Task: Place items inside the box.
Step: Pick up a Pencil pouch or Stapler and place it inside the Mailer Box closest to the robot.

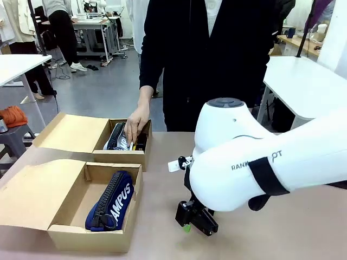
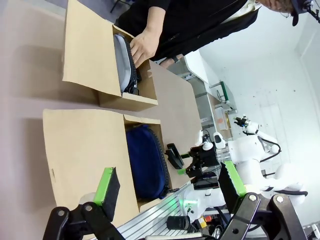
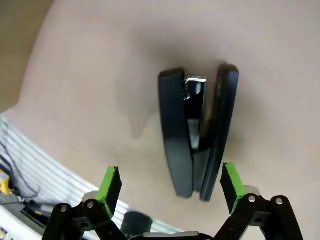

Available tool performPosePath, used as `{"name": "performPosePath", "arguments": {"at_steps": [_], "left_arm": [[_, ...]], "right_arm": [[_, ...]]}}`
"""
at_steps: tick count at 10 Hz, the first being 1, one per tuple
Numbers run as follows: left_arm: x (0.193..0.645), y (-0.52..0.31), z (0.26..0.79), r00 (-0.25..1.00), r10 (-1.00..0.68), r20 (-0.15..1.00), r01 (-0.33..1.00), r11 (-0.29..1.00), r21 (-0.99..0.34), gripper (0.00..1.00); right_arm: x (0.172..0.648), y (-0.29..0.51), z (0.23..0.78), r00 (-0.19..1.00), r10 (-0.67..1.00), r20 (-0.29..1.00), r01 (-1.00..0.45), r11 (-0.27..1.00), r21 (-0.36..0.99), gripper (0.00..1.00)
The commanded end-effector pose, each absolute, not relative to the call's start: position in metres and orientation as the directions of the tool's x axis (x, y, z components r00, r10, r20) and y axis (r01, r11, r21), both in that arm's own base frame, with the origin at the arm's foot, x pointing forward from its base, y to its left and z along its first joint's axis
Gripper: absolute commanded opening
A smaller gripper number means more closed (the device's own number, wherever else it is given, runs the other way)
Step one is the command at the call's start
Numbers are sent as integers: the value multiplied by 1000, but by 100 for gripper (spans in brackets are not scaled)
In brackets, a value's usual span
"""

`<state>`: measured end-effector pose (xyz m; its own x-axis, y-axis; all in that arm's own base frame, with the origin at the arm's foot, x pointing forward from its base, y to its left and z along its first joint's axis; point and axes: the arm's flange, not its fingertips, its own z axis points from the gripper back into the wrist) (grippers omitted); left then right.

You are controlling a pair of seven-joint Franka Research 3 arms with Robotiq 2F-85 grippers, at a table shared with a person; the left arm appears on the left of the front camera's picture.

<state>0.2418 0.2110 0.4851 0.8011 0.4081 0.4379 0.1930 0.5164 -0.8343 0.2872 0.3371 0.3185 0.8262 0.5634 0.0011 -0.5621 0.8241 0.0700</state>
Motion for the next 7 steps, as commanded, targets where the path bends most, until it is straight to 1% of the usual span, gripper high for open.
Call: {"name": "performPosePath", "arguments": {"at_steps": [1, 2, 4, 7], "left_arm": [[242, 211, 486, 790, 410, 456, 218, 508, -833, 100], [242, 211, 486, 790, 410, 456, 218, 508, -833, 100], [242, 211, 486, 790, 410, 456, 218, 508, -833, 100], [242, 211, 486, 790, 410, 456, 218, 508, -833, 100]], "right_arm": [[296, 348, 303, 845, 535, -1, -535, 845, 19, 100], [298, 348, 295, 863, 505, 2, -505, 863, -18, 100], [298, 347, 286, 869, 495, -18, -495, 869, -15, 100], [296, 348, 286, 871, 492, -14, -492, 871, 9, 100]]}}
